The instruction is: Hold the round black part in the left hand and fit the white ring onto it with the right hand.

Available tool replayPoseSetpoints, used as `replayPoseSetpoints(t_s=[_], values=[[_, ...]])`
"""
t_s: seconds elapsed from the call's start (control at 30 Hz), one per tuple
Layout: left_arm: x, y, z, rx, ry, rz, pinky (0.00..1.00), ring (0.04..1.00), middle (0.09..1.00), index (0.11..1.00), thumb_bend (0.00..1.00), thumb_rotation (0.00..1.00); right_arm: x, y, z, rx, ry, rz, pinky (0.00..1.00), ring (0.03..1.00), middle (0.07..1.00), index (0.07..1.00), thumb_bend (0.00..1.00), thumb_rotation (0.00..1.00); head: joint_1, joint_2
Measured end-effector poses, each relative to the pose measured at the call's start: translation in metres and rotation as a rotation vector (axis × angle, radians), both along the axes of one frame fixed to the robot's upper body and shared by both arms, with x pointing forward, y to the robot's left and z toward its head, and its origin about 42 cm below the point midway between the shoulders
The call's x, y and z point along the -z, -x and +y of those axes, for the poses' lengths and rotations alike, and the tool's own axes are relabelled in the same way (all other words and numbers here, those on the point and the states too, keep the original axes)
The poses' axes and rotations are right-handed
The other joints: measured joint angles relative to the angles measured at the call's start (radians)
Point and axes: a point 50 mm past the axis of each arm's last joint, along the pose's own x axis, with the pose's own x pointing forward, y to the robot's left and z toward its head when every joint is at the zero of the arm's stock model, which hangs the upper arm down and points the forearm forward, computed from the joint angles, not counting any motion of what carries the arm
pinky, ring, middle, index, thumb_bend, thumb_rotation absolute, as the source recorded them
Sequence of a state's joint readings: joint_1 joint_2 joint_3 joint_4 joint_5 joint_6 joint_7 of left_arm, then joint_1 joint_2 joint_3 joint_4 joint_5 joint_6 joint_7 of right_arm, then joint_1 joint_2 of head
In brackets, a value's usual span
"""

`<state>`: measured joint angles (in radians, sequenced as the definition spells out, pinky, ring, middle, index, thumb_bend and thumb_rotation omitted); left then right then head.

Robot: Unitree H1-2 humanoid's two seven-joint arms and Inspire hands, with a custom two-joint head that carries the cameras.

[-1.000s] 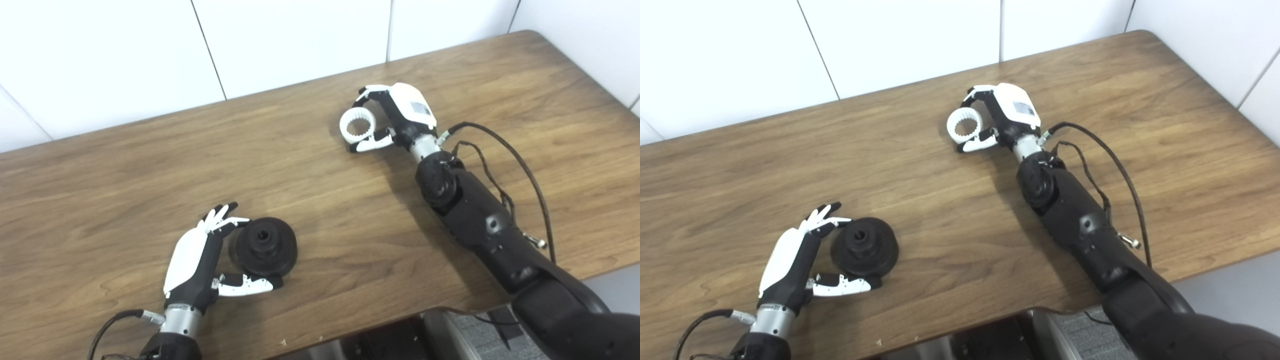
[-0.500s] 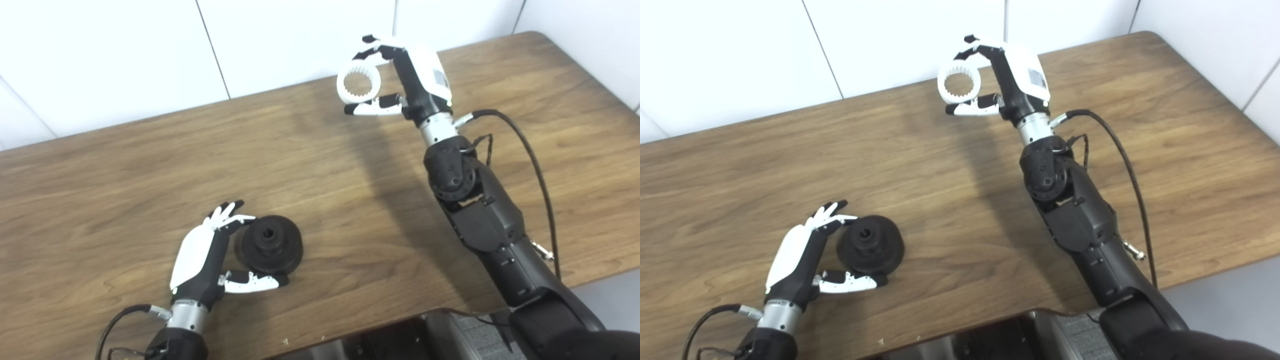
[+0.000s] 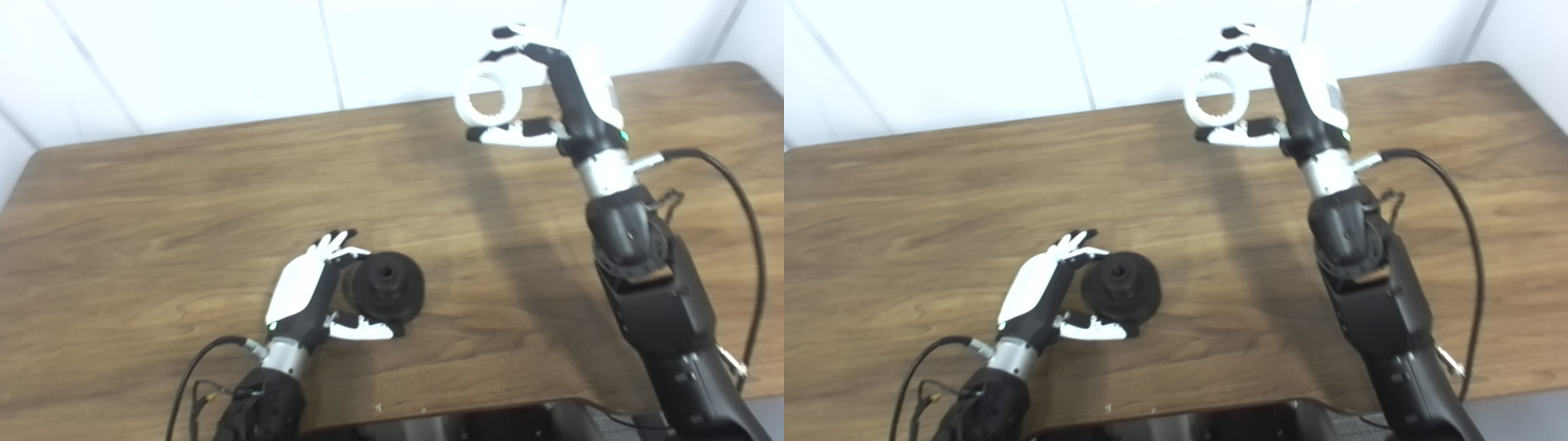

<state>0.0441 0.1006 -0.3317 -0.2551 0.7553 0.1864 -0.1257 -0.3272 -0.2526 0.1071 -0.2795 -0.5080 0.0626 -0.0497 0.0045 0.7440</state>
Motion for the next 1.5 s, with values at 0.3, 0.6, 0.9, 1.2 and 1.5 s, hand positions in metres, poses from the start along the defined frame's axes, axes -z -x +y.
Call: replayPoseSetpoints(t_s=[0.3, 0.6, 0.9, 1.2, 1.5], values=[[-0.001, -0.003, -0.006, 0.002, -0.006, 0.000, 1.00, 1.000, 0.957, 0.594, 0.88, 0.31, 0.013, 0.024, 0.014, -0.072, -0.015, 0.047, 0.79, 0.875, 0.787, 0.484, 0.51, 0.14, 0.045, 0.012], [0.000, -0.005, -0.009, 0.004, -0.002, 0.003, 1.00, 1.000, 0.957, 0.593, 0.88, 0.31, 0.028, 0.050, 0.032, -0.183, 0.018, 0.121, 0.76, 0.877, 0.792, 0.483, 0.51, 0.14, 0.049, 0.021], [-0.001, -0.006, -0.011, -0.002, -0.004, 0.009, 1.00, 1.000, 0.961, 0.598, 0.87, 0.30, 0.056, 0.071, 0.044, -0.234, 0.018, 0.228, 0.74, 0.869, 0.793, 0.483, 0.52, 0.15, 0.054, 0.025], [-0.001, -0.006, -0.012, 0.002, -0.005, 0.009, 1.00, 1.000, 0.962, 0.599, 0.88, 0.30, 0.085, 0.078, 0.058, -0.254, -0.001, 0.319, 0.77, 0.879, 0.794, 0.483, 0.51, 0.14, 0.058, 0.028], [-0.001, -0.006, -0.014, 0.003, -0.013, 0.007, 0.99, 1.000, 0.957, 0.596, 0.88, 0.32, 0.097, 0.076, 0.063, -0.253, 0.012, 0.354, 0.79, 0.884, 0.803, 0.484, 0.51, 0.15, 0.063, 0.031]])
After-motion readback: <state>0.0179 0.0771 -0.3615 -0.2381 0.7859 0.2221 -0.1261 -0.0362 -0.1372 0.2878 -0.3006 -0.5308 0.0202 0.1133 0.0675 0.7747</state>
